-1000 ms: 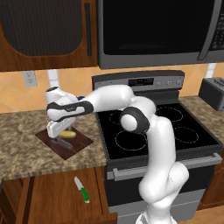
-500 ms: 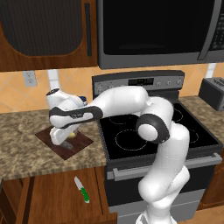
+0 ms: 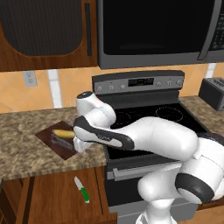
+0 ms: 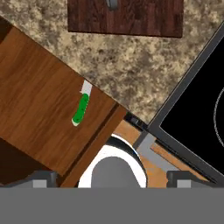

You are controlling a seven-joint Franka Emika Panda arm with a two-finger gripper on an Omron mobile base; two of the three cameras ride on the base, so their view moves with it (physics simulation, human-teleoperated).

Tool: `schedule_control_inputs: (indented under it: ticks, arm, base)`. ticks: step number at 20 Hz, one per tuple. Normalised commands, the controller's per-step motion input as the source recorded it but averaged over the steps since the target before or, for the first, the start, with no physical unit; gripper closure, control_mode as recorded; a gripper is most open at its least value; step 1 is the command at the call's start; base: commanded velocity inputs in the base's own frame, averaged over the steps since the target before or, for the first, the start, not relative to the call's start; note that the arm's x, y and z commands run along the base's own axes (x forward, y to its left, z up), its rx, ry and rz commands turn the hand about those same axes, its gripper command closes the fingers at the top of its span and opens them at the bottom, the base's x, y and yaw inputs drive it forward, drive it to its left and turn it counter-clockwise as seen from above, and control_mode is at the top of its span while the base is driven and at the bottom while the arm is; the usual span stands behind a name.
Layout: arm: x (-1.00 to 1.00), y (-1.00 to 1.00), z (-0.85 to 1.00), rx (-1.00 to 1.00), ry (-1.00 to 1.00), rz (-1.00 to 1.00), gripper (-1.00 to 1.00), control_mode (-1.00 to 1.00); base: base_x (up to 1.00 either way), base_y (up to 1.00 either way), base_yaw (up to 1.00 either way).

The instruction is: Place the appropriate cutting tool for cutting the cucumber skin on the cutting board.

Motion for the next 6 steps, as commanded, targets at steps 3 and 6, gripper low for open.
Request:
schedule_control_inputs:
  ticks: [3,6]
  arm:
    - [-1.00,-0.95,0.55,0.08,-0.06,-0.20,-1.00,-1.00]
    - [-1.00,-0.94,0.45,0.08,-0.14,-0.20,-1.00,-1.00]
  base:
    - [0.00,0.00,0.00]
    - [0.00,0.00,0.00]
